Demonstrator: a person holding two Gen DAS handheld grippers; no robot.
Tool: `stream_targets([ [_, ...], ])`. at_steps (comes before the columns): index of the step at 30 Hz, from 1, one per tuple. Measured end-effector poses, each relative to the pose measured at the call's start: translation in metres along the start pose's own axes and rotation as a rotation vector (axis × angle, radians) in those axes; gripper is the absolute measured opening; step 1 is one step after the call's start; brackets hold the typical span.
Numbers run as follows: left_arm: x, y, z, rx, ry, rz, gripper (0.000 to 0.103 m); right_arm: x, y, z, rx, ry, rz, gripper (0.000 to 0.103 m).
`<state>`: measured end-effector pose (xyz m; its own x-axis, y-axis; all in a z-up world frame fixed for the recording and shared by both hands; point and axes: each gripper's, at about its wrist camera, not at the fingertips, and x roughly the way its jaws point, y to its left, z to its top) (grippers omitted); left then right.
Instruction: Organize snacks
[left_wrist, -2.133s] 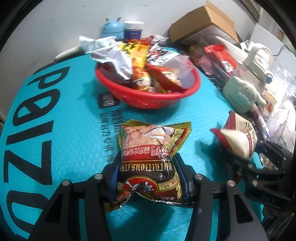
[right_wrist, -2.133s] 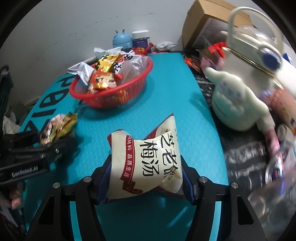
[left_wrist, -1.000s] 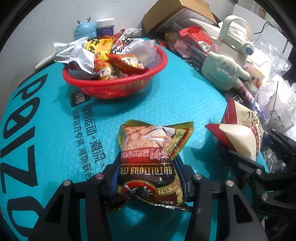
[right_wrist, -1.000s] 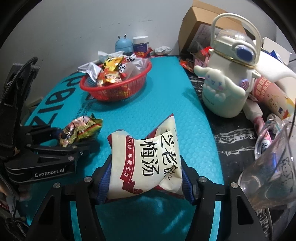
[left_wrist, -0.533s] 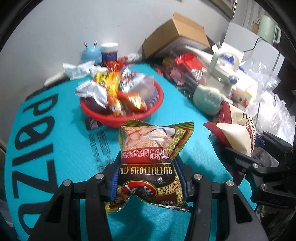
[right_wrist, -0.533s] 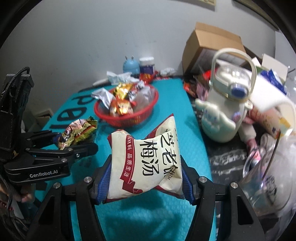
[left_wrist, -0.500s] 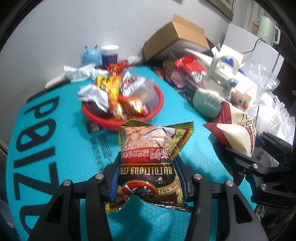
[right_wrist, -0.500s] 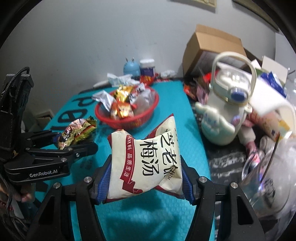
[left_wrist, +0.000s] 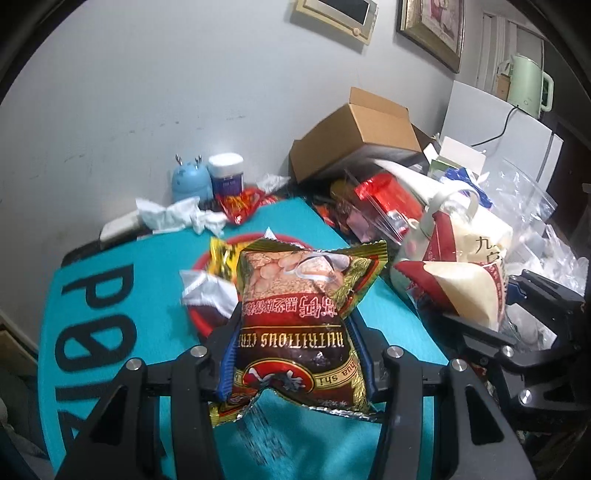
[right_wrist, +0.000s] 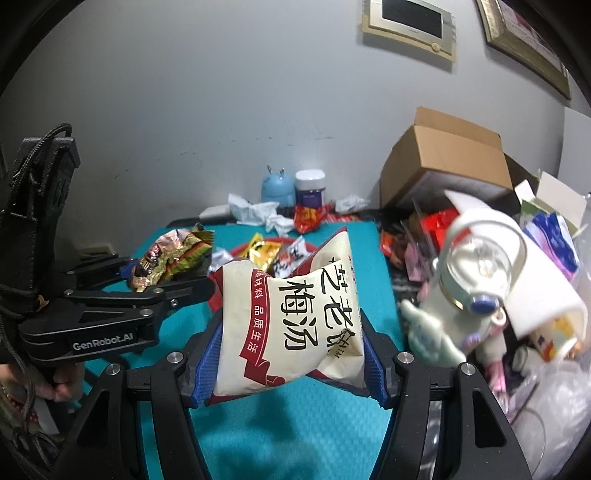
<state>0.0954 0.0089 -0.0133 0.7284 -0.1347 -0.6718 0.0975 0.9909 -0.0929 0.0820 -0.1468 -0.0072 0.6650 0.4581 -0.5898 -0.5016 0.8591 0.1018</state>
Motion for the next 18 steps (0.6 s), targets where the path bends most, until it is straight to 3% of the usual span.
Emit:
stream_targets([
  [11, 0.068, 0.020, 0.028, -0.017, 0.061, 0.036, 0.050, 0.047, -0.017, 0.027, -0.011, 0.016, -0.033, 0.064],
  [18, 0.096, 0.035, 0.027, -0.040, 0.105, 0.051, 0.050, 0.085, -0.023, 0.031, -0.028, 0.043, 0.015, 0.064],
])
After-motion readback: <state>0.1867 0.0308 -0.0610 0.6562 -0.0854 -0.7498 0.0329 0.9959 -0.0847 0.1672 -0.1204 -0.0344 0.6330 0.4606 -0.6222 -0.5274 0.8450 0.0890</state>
